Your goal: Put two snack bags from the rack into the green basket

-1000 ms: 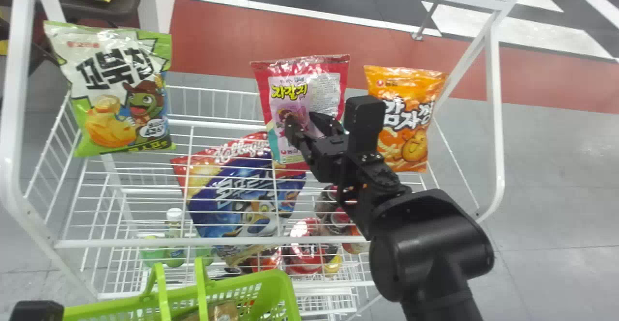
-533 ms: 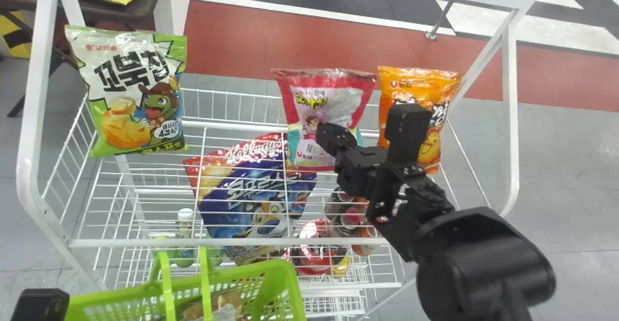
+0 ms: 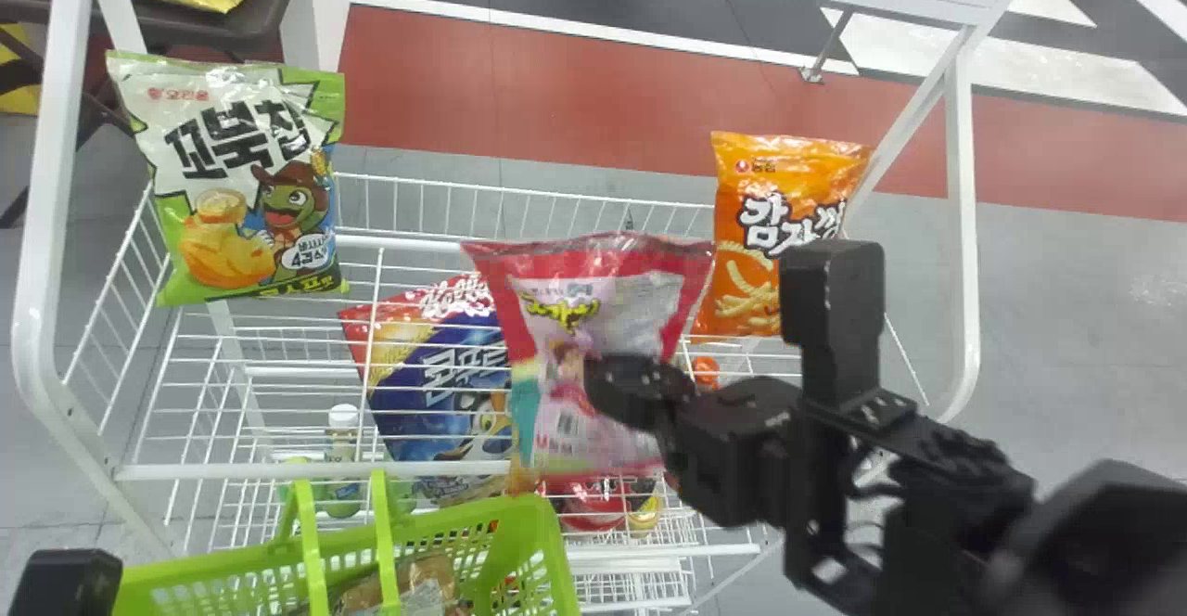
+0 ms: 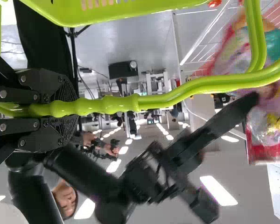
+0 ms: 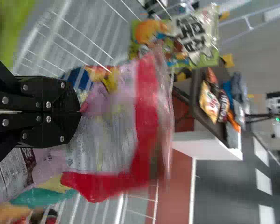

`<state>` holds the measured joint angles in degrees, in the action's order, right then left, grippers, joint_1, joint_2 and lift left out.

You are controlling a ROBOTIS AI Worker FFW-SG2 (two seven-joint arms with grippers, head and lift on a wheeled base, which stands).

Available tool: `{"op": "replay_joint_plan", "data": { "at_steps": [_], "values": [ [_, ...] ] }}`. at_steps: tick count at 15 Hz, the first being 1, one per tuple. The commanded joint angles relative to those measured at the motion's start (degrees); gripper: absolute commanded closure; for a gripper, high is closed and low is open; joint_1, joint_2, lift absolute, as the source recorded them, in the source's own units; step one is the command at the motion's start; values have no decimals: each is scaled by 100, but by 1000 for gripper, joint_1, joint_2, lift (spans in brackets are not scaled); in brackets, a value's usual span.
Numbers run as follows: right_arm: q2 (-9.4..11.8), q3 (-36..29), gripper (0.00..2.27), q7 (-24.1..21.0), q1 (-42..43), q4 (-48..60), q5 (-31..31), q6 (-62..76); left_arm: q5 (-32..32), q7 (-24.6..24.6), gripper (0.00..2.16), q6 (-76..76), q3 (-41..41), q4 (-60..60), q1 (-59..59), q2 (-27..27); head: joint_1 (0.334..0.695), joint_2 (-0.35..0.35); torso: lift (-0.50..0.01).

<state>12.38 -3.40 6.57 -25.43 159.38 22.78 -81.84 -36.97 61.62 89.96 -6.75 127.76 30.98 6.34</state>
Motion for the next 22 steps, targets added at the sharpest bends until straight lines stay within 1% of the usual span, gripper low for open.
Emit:
{"op": "replay_joint_plan", "data": {
  "at_steps": [1,2,3,5,6,7,9,11,12,15,18,19,20,22],
  "values": [
    [107,-73,2243,-33,-165,375,191,-824,6,-1,1187,7,25,12,101,-54,695,-306,-2],
    [107,-90,2243,-33,-235,427,262,-824,6,-1,1187,7,25,21,162,-71,695,-322,-2],
    [89,-222,2243,-24,-393,498,490,-824,14,-1,1187,7,33,30,180,-89,695,-337,-2],
    [-25,-670,2243,-7,-630,594,1211,-824,23,-1,1187,7,33,38,206,-124,695,-350,-2],
    [-104,-952,2243,55,-762,603,1738,-824,23,-1,1187,7,33,56,242,-133,695,-350,-2],
    [-157,-1075,2243,55,-832,603,1967,-824,32,-1,1187,7,33,56,242,-151,695,-350,-2],
    [-253,-1066,2243,90,-1008,603,2090,-824,32,-1,1190,7,33,65,250,-186,695,-350,-2],
    [-412,-934,2243,239,-1175,524,2081,-824,41,-9,1187,7,33,74,268,-212,695,-342,-2],
    [-438,-811,2243,239,-1237,427,2046,-824,50,-9,1190,7,68,82,268,-238,695,-334,-2],
    [-429,-257,2243,310,-1325,-153,1914,-824,85,-36,1187,7,86,100,268,-256,695,-296,-2],
    [-429,288,2246,318,-1369,-847,1527,-824,85,-18,1190,7,42,118,286,-274,695,-242,-2],
    [-420,472,2246,318,-1360,-1040,1272,-824,85,-1,1187,7,33,118,303,-282,695,-211,-2],
    [-385,648,2246,318,-1333,-1251,1070,-824,85,8,1190,7,25,135,312,-282,695,-201,-2],
    [-385,824,2246,292,-1228,-1576,833,-824,85,8,1190,7,33,170,338,-282,695,-197,-2]
  ]
}}
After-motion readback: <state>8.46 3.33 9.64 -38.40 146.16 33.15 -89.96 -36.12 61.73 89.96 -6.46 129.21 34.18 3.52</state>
